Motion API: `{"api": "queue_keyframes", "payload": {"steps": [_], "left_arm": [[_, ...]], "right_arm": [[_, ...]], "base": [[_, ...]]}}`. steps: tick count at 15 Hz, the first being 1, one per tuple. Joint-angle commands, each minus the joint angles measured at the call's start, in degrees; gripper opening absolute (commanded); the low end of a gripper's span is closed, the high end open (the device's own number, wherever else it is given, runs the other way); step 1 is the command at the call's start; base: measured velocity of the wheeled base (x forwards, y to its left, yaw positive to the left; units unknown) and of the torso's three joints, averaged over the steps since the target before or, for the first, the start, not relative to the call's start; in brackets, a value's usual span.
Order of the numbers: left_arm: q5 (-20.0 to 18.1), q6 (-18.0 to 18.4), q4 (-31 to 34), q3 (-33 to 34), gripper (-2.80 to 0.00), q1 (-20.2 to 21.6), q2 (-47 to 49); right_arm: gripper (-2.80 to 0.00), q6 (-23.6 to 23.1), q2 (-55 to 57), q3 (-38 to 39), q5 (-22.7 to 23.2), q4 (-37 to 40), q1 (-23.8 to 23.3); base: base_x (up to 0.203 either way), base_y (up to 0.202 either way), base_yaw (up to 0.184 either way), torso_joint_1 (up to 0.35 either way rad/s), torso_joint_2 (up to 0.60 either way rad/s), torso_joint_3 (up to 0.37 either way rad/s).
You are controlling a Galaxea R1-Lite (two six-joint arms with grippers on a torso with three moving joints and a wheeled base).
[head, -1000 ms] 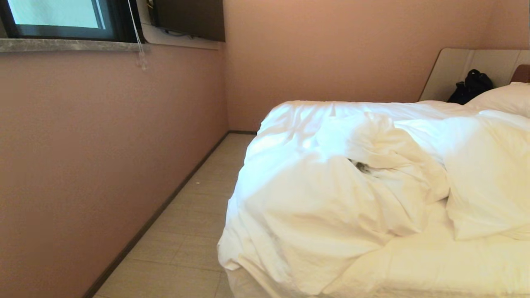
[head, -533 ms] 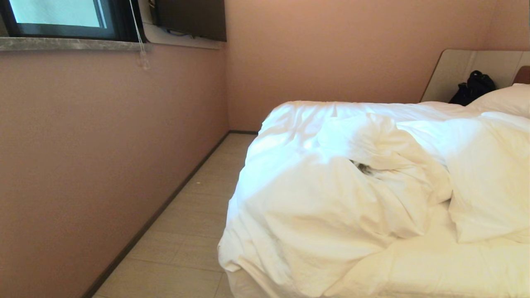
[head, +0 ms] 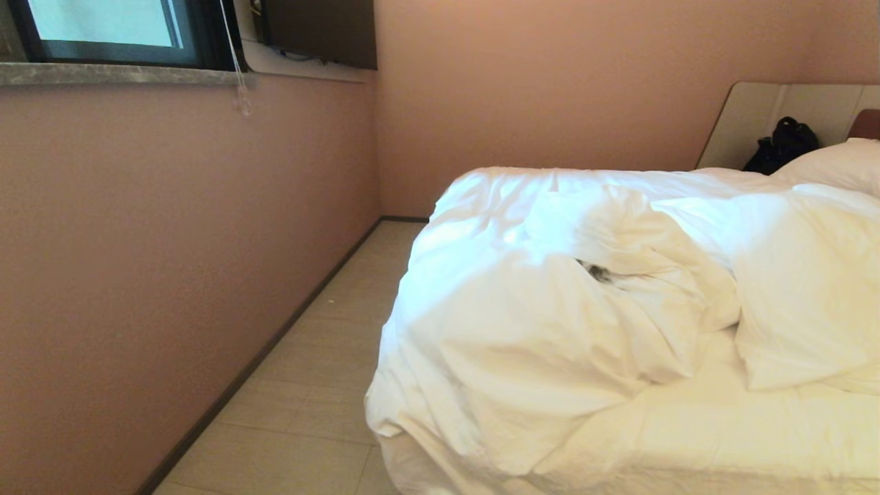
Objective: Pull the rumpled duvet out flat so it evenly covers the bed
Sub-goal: Hold the folded corner of the quilt
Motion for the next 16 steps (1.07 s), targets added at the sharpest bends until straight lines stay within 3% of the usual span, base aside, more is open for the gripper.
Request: {"api": "queue_keyframes", "payload": {"steps": [1,4,11,16], "left_arm": [[0.04,-0.02,0.03,-0.01,-2.8,-0.04,0.06],[0.04,-0.02,0.03,-0.01,-2.8,-0.04,0.06],[0.04,0.15,0.03,-0.01,-2.8,-0.04,0.06],[0.04,0.15,0.03,-0.01,-2.8,0.0,0.06]], "right_arm": [[-2.8,-0.01,-0.02,0.0,0.0,0.0,-0.01],[-2.8,-0.01,-0.02,0.0,0.0,0.09,0.04],[-2.8,-0.01,0.06,0.0,0.0,0.01,0.04],[-2.8,-0.01,0.06,0.0,0.0,0.0,0.04]], "base": [[-0.197,0.0,-0.001,-0.002,0.0,0.004],[-0.163,0.0,0.001,0.0,0.0,0.0],[0.0,0.0,0.0,0.0,0.0,0.0],[-0.001,-0.16,-0.002,0.002,0.0,0.002]]}}
